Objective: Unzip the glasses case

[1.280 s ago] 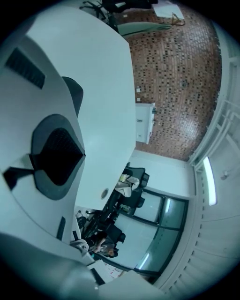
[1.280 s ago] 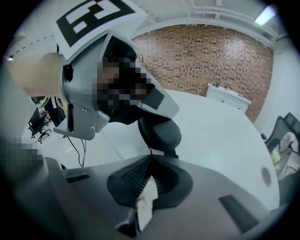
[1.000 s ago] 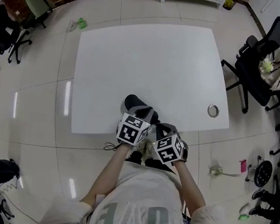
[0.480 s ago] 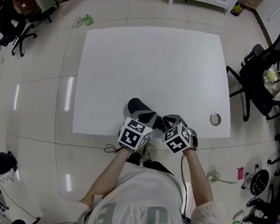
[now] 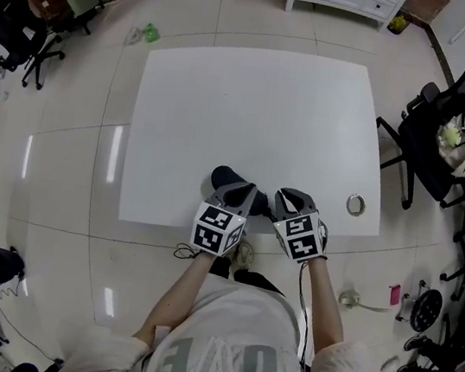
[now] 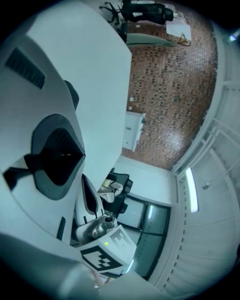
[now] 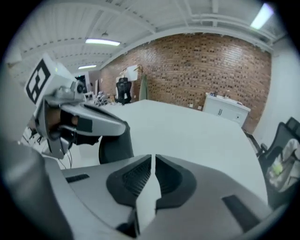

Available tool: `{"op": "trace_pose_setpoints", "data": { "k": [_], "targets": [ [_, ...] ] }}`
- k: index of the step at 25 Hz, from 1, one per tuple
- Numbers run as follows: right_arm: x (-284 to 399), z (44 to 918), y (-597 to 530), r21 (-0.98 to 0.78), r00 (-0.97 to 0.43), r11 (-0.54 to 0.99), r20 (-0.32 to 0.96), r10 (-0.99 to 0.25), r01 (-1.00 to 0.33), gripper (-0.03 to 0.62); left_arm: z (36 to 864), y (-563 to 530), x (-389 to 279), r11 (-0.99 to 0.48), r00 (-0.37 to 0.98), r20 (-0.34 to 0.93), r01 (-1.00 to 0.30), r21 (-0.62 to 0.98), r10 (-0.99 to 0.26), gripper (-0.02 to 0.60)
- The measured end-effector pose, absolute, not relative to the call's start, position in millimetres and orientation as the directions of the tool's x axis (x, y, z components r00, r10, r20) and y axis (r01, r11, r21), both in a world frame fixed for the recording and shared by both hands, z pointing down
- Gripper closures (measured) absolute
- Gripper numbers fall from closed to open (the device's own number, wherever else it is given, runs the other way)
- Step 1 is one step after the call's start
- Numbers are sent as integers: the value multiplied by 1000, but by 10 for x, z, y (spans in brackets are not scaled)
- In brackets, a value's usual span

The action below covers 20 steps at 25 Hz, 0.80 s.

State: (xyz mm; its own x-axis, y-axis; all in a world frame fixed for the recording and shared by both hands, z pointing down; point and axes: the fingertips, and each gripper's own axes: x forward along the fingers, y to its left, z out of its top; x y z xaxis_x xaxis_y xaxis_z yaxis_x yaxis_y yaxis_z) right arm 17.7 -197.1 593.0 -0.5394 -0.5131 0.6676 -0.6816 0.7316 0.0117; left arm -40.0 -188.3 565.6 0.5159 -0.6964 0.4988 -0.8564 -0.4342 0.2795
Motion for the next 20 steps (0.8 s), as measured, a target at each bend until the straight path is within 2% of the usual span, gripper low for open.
{"op": "trace_pose_setpoints", "data": {
  "k": [2,4,6,8,10,13,20],
  "targets": [
    [255,5640,-2032,-76,-578,669,582,-572,-739,594,5419,-1912,-513,-406,509,391,-856,319,-767,578],
    [346,5288,-2084,-225,-616,586,456,-642,-778,594,5095,-1911,-692,-374,502,216,-815,443,-838,578],
    [439,4950,-2070,-430,-645,501,317,-695,-751,594,4754,-1861,-928,-370,456,13,-739,563,-890,578],
    [512,4715,-1980,-584,-656,446,206,-726,-678,594,4527,-1751,-1143,-378,393,-116,-698,608,-912,578],
    [566,4626,-1849,-617,-641,423,177,-747,-664,594,4428,-1595,-1301,-362,348,-142,-723,589,-927,578],
    [586,4626,-1543,-565,-642,446,207,-738,-694,594,4309,-1267,-1436,-345,317,-148,-767,540,-937,578],
    [936,4747,-535,-561,-627,433,211,-750,-706,594,4217,-351,-1349,-402,349,-201,-778,482,-915,578]
  ]
}}
